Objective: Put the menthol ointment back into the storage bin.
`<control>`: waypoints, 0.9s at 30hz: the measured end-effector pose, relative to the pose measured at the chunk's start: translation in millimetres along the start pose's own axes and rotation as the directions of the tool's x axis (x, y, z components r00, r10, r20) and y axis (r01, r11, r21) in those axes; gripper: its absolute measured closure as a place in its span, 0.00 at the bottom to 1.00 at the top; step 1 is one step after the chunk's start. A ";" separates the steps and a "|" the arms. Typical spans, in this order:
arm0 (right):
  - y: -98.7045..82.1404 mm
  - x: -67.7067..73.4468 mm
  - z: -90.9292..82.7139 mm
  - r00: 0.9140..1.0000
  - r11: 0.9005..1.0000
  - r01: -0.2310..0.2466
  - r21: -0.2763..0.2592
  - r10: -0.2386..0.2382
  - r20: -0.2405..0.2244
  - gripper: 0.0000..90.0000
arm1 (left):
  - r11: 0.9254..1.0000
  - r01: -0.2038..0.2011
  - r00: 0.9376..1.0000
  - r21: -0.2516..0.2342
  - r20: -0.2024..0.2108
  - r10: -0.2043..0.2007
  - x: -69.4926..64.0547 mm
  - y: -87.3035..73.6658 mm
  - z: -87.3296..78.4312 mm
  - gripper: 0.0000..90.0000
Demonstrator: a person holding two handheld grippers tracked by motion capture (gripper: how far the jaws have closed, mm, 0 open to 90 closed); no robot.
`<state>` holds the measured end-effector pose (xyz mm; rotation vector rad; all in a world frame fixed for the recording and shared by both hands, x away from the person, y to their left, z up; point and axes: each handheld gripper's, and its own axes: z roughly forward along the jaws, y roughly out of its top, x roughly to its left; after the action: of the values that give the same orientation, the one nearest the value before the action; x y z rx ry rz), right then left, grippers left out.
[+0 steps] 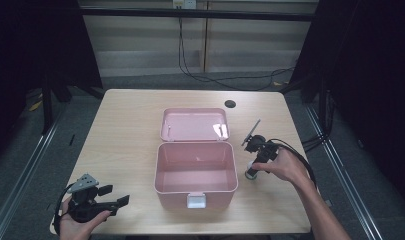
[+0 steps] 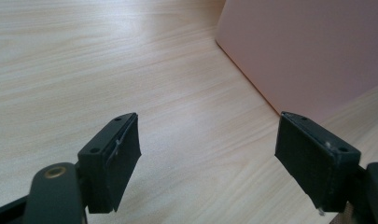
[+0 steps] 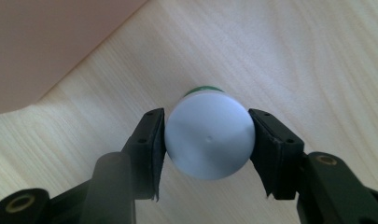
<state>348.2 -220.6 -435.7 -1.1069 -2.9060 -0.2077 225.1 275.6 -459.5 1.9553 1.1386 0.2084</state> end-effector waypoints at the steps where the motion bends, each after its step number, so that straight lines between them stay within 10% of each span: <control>1: 0.8 0.8 0.7 1.000 1.000 -0.002 0.006 0.002 0.005 0.54 | 1.000 0.000 1.000 0.001 0.000 0.000 0.2 0.0 0.0 0.24; 27: -3.1 0.8 -7.1 1.000 1.000 -0.011 0.007 0.012 -0.018 0.57 | 1.000 -0.003 1.000 0.008 -0.006 0.003 0.3 -0.2 1.2 0.24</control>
<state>345.4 -223.3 -428.9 -1.1146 -2.8818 -0.2056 225.7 275.2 -460.5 1.9641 1.1421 0.2115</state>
